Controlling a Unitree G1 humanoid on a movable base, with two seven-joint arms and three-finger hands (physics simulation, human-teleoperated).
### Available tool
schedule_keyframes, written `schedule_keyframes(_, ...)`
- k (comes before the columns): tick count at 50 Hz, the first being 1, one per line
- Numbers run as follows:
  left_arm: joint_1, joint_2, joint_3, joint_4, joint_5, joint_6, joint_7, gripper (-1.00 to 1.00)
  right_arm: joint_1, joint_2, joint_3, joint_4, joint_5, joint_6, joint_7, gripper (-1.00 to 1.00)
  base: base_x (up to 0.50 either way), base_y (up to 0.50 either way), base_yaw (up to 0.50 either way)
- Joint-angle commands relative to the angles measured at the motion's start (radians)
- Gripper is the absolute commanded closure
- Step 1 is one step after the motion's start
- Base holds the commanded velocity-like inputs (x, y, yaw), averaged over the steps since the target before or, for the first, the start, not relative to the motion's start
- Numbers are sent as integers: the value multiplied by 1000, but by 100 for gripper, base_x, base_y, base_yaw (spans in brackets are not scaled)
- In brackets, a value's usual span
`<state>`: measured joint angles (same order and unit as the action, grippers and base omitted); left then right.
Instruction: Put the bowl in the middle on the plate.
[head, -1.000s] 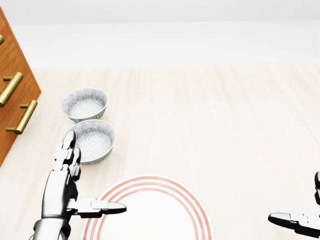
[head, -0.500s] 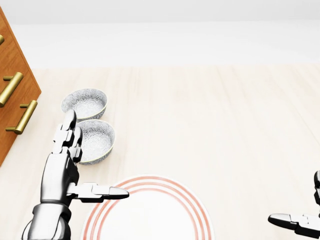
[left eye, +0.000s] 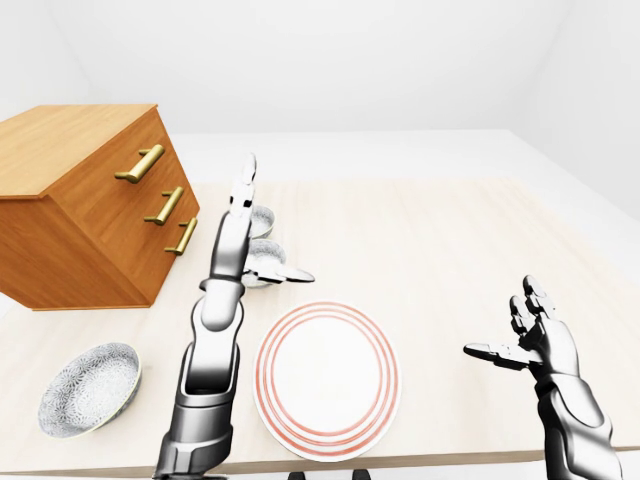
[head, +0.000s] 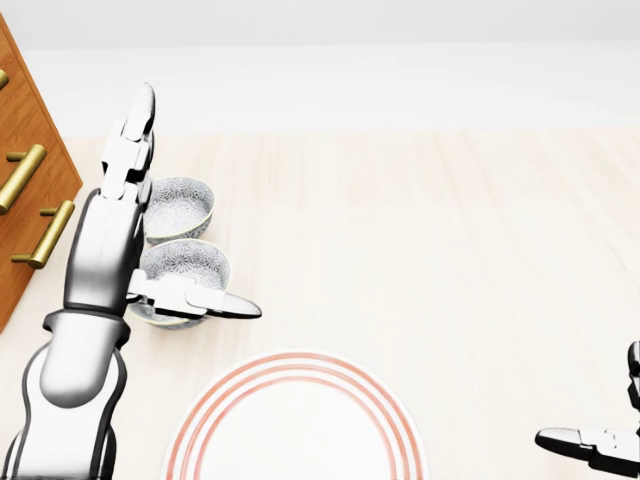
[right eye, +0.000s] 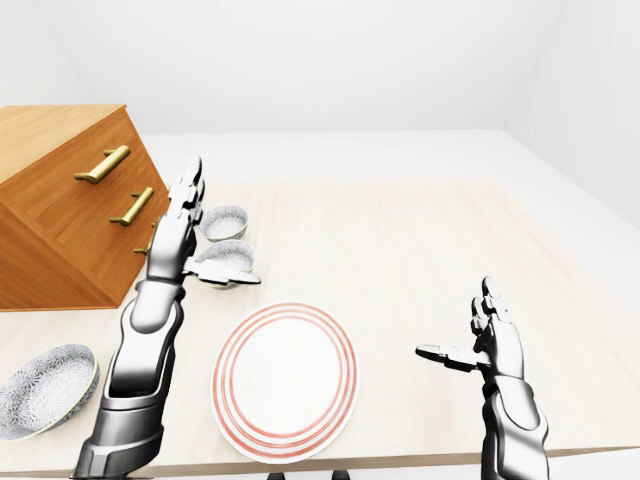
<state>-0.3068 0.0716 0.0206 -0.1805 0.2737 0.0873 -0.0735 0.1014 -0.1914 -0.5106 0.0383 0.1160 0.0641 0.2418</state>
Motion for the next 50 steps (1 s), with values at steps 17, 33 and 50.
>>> schedule_keyframes(17, -176, 27, -30, -16, 372, 0, -160, -100, 1, -5, 4, 4, 1, -4, -5, -100, 0, 0, 0)
schedule_keyframes(33, -161, 54, -9, 54, 541, 0, -226, -100, 15, 14, -6, -60, 34, -6, 33, -100, 0, 0, 0)
schedule_keyframes(50, -133, 86, -11, 116, 639, 0, -322, -100, 7, 7, 1, -28, 21, -19, 23, -100, 0, 0, 0)
